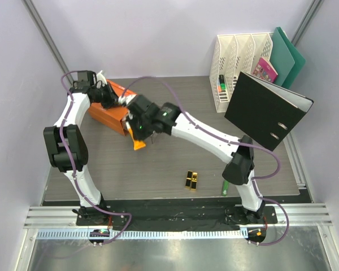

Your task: Organize the makeup

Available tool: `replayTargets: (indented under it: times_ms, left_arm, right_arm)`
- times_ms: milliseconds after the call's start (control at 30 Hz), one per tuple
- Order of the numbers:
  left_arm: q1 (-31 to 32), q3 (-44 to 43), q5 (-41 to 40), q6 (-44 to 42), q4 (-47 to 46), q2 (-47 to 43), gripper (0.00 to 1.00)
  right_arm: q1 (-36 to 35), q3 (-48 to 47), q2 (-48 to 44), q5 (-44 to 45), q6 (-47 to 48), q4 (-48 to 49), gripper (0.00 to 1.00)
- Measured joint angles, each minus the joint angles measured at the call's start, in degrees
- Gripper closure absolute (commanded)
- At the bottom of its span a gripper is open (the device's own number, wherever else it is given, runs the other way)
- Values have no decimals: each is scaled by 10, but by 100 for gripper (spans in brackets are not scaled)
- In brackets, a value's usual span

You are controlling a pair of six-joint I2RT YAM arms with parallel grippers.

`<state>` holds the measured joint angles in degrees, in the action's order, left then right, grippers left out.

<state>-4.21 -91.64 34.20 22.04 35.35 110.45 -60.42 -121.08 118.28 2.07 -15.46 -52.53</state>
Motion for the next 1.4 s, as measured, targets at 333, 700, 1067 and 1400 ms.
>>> replayTargets:
  times_ms: [333, 700, 1067, 1400]
  left_arm:
    - [0, 0, 0, 0, 1, 0, 100]
    - [0, 0, 0, 0, 2, 0, 100]
    - [0, -2, 2, 0, 7, 0, 100]
    - [0, -8, 0, -1, 14, 3, 100]
  right_arm:
    - [165, -34, -13, -41, -49, 19, 99]
    - [188, -60, 66, -82, -69, 25, 95]
    - [186, -112, 140, -119, -102, 43, 40]
    - [187, -112, 124, -106, -103, 62, 38]
